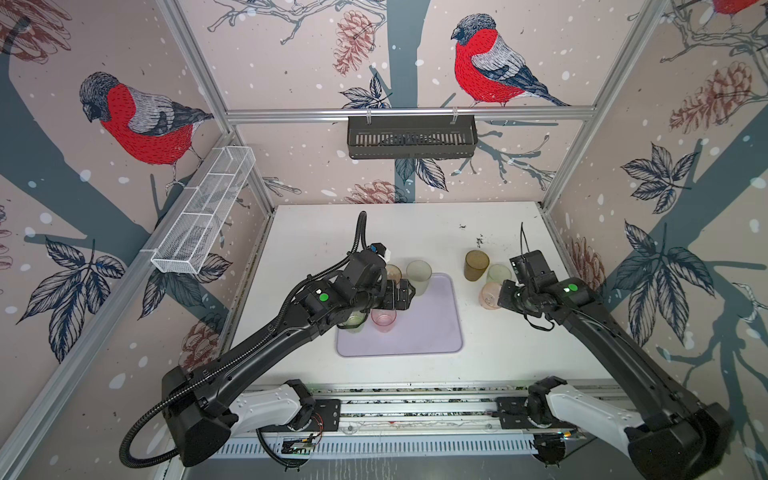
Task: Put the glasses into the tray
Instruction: 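Lift the peach glass with the right gripper and carry it over the tray, then lower the peach textured glass onto the tray beside the pink glass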
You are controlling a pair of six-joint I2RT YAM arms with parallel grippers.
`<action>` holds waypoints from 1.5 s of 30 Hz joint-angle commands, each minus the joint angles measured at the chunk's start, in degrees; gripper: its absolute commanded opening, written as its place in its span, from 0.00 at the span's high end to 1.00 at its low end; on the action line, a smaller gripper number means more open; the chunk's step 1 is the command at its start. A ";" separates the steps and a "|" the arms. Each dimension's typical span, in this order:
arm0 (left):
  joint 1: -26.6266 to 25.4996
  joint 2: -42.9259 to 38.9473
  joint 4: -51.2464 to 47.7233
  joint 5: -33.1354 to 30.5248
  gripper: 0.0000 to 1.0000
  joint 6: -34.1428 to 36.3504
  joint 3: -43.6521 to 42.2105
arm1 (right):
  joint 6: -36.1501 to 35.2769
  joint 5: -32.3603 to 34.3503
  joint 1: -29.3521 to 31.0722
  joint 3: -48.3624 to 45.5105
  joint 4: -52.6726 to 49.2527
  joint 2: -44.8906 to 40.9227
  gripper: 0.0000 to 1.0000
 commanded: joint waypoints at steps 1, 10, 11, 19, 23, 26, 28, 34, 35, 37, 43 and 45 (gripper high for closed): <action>0.72 -0.63 -2.20 -0.63 0.02 -0.33 0.64 | 1.67 4.46 3.94 3.29 -3.02 2.32 1.00; 3.05 -2.49 -4.49 -0.85 0.02 -1.26 0.12 | 2.48 7.25 15.39 11.67 -4.77 11.47 1.00; 3.34 -2.79 -4.75 -0.77 0.02 -1.29 -0.05 | 2.48 7.29 16.34 12.38 -4.82 12.59 1.00; 5.62 -5.81 -7.00 -0.92 0.02 -1.88 -2.21 | 2.07 7.08 22.62 16.17 -3.83 18.88 1.00; 6.69 -7.62 -7.51 -0.44 0.02 -2.36 -3.88 | 1.71 6.84 25.37 18.50 -3.61 22.25 1.00; 6.80 -8.42 -8.47 -0.75 0.02 -2.67 -4.55 | 1.53 6.57 26.90 19.86 -3.11 24.36 1.00; 6.89 -9.16 -9.04 -0.93 0.02 -2.93 -4.99 | 1.54 6.05 27.61 20.14 -2.31 25.54 1.00; 7.07 -10.87 -10.16 -1.03 0.02 -3.59 -5.78 | 1.44 5.06 29.94 21.08 -0.85 28.70 1.00; 7.06 -11.11 -10.15 -0.98 0.02 -3.71 -7.07 | 1.43 4.98 30.24 21.30 -0.77 29.32 1.00; 7.10 -11.54 -10.31 -0.94 0.02 -3.98 -7.44 | 1.42 4.82 30.81 21.61 -0.33 30.15 1.00; 7.22 -12.43 -10.66 -1.29 0.02 -4.38 -8.06 | 1.18 4.31 31.79 22.00 0.86 32.30 1.00; 7.20 -12.67 -10.72 -1.29 0.02 -4.54 -8.33 | 1.17 4.20 32.09 22.01 1.23 32.76 1.00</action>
